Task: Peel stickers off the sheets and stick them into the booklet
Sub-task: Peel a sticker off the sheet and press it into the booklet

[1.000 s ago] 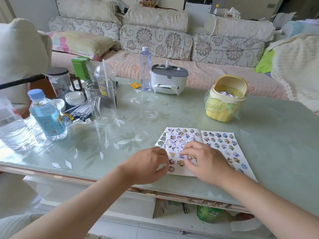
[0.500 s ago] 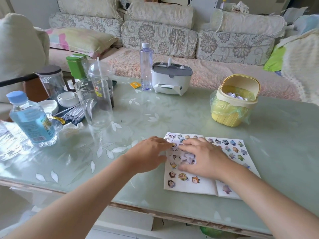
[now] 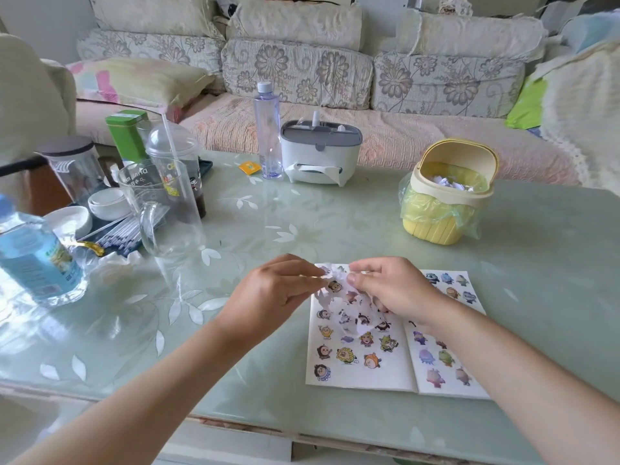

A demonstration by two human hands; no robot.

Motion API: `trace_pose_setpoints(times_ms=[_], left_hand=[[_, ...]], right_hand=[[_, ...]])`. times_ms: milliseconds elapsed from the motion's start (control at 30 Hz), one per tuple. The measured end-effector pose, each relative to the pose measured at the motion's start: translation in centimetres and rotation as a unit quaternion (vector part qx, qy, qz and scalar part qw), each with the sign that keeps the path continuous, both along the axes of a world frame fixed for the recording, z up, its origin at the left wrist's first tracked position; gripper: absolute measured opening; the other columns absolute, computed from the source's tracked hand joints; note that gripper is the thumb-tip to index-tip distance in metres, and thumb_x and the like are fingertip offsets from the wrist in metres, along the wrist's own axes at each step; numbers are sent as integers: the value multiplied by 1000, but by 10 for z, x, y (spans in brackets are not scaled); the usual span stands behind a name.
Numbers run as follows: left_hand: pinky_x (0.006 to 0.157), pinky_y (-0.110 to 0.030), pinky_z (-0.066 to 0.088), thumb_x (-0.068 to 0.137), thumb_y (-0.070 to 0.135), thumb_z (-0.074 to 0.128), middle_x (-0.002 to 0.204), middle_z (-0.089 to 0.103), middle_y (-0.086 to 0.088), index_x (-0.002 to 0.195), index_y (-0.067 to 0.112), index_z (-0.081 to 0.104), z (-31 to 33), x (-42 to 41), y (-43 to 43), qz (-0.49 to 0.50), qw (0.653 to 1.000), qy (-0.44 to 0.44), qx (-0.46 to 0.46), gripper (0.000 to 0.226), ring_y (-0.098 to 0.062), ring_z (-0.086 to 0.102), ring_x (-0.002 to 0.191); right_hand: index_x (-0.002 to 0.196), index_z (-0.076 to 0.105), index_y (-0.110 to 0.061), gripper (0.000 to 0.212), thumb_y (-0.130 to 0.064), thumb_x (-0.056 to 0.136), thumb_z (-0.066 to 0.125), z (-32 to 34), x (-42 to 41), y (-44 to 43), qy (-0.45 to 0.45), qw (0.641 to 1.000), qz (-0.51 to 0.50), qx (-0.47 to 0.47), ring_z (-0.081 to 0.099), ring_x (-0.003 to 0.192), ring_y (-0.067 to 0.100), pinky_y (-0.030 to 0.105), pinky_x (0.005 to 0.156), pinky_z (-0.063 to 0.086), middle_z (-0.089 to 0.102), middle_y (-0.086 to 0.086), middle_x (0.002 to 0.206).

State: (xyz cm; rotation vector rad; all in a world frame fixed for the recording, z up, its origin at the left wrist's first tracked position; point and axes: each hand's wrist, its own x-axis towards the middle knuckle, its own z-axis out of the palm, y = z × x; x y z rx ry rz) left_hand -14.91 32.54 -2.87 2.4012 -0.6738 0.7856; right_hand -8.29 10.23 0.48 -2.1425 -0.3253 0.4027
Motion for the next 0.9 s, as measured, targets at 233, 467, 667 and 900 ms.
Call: trace_pose_setpoints(times_ms=[233,467,667,900], left_hand=[[110,-19,35,78,2,58,139,54,14,138,25,57,24,-7,-4,45,991,123,-31,64,-5,44,133],[76,-13,48,88,33,75,85,74,15,121,30,65,54,-9,-29,86,870,345,-343,35,-1,68,80],[64,-23,41,85,25,77,66,67,7,63,28,71,58,-6,-34,97,822,375,-417,23,-12,58,65],[76,-28,49,78,36,76,84,75,5,84,21,74,58,-7,-41,58,755,429,-493,16,-14,65,71]], right_hand=[[110,71,-9,20,-8,90,71,20,-2,-8,29,981,-48,188,38,39,1,12,40,30,63,-8,62],[97,67,-12,19,-15,83,80,31,-4,-8,-10,979,-37,200,46,42,4,18,43,36,69,-1,70],[103,68,-32,13,-34,91,70,30,-5,-11,-158,979,-66,112,53,54,6,20,60,43,67,-12,106],[108,76,-34,22,-30,85,76,18,-20,-1,-438,897,43,-28,48,62,-10,13,58,37,60,-17,99]])
